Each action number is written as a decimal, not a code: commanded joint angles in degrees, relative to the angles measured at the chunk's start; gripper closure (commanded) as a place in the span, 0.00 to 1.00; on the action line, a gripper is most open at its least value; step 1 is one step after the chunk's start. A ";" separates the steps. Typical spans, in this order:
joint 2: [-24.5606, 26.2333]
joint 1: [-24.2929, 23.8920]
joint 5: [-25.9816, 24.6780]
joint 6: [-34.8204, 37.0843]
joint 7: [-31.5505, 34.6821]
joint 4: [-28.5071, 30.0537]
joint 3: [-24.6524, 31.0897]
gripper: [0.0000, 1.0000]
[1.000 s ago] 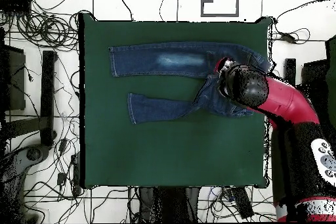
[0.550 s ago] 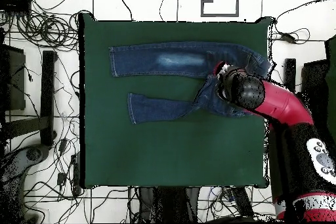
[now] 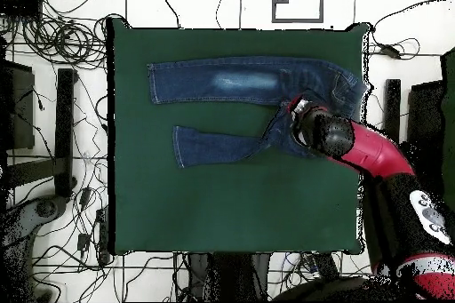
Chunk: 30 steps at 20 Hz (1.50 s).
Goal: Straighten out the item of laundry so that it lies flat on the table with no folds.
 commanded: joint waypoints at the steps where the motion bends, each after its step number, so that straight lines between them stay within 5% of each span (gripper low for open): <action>1: 6.58 -0.28 -2.90 -2.37 -1.03 5.35 8.12 0.00; 14: 8.19 0.96 -5.12 -3.94 -0.62 5.24 5.57 0.00; 30: 3.98 -2.30 -7.96 -3.82 -1.10 11.42 5.17 0.00</action>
